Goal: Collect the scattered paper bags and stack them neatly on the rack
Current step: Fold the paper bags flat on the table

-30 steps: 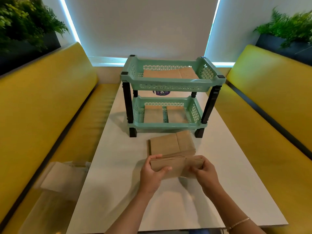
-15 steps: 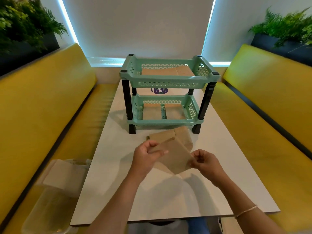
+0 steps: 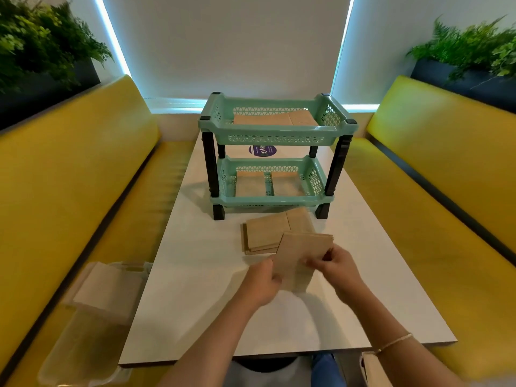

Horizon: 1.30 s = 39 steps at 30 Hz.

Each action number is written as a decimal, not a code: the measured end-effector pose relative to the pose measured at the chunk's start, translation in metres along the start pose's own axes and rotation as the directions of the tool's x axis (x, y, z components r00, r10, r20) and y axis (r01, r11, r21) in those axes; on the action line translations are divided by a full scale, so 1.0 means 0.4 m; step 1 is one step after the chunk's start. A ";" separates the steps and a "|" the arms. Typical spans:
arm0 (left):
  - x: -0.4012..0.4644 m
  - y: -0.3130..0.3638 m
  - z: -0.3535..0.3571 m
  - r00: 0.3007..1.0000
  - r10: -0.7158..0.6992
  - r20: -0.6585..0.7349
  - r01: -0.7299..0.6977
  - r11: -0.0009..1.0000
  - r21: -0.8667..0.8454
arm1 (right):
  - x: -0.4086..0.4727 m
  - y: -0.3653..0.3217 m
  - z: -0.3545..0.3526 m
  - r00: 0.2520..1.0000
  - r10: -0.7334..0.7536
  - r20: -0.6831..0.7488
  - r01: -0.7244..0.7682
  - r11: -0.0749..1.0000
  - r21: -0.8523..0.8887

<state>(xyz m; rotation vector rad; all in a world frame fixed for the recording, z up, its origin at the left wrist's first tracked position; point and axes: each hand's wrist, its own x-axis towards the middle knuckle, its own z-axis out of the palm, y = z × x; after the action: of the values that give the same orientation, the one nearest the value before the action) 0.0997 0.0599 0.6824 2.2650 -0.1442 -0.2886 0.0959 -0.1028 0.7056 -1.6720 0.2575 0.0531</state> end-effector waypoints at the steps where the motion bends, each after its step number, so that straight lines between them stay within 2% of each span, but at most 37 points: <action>1: 0.000 0.005 -0.019 1.000 0.025 -0.004 -0.025 1.000 0.014 | 0.004 -0.016 -0.016 1.000 -0.002 -0.017 0.003 0.998 0.059; 3: -0.003 0.013 -0.063 0.997 0.040 -0.060 -0.043 0.998 -0.037 | 0.012 -0.032 -0.045 1.000 -0.003 -0.023 0.005 0.994 0.107; 5: -0.005 0.013 -0.097 0.990 -0.006 -0.140 -0.032 0.962 -0.271 | 0.017 -0.016 -0.069 0.999 0.036 -0.022 -0.033 0.991 0.128; 7: -0.008 0.012 -0.107 0.984 -0.060 -0.165 -0.036 0.853 -0.521 | 0.014 0.014 -0.076 0.996 0.090 -0.020 -0.087 0.989 0.121; 10: -0.019 -0.004 -0.060 0.985 -0.088 -0.150 -0.017 0.809 -0.587 | 0.006 0.063 -0.054 0.990 0.139 -0.031 -0.137 0.989 0.052; 15: -0.022 -0.032 0.019 0.972 -0.159 -0.173 0.032 0.819 -0.572 | 0.005 0.096 -0.010 0.988 0.125 -0.088 -0.129 0.991 -0.034; 19: -0.019 -0.030 0.015 0.966 -0.160 -0.201 0.022 0.831 -0.556 | 0.018 0.081 -0.012 0.992 0.094 -0.081 -0.102 0.990 -0.094; 23: -0.021 -0.029 -0.003 0.968 -0.138 -0.211 0.006 0.849 -0.528 | 0.019 0.105 -0.017 0.988 0.135 -0.080 -0.148 0.972 -0.182; 26: -0.013 -0.015 -0.044 0.976 -0.042 -0.212 -0.030 0.944 -0.327 | 0.024 0.100 -0.027 0.989 0.137 -0.055 -0.146 0.958 -0.245; 28: -0.004 0.003 -0.082 0.991 0.016 -0.133 -0.032 0.992 -0.125 | 0.031 0.070 -0.032 0.992 0.123 0.005 -0.118 0.963 -0.242; 30: 0.011 0.027 -0.116 0.999 0.031 -0.021 -0.031 0.999 0.033 | 0.044 0.029 -0.036 0.994 0.102 0.041 -0.093 0.979 -0.181; 32: 0.033 0.040 -0.141 1.000 -0.003 0.024 0.001 0.998 0.056 | 0.065 -0.016 -0.039 0.995 0.088 0.043 -0.086 0.994 -0.064; 34: 0.063 0.039 -0.162 0.998 -0.064 0.007 0.064 0.996 -0.069 | 0.092 -0.056 -0.036 0.996 0.090 0.028 -0.092 0.991 0.099; 36: 0.089 0.037 -0.176 0.989 -0.142 0.035 0.145 0.940 -0.308 | 0.120 -0.090 -0.024 0.994 0.096 0.049 -0.103 0.974 0.202; 39: 0.135 0.041 -0.182 0.967 -0.245 0.063 0.239 0.803 -0.546 | 0.157 -0.124 0.016 0.977 0.132 0.169 -0.159 0.975 0.154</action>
<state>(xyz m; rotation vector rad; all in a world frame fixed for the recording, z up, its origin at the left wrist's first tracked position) 0.1701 0.0917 0.7323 1.7008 0.2184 -0.3965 0.1676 -0.1003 0.7416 -1.4713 0.2575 0.2664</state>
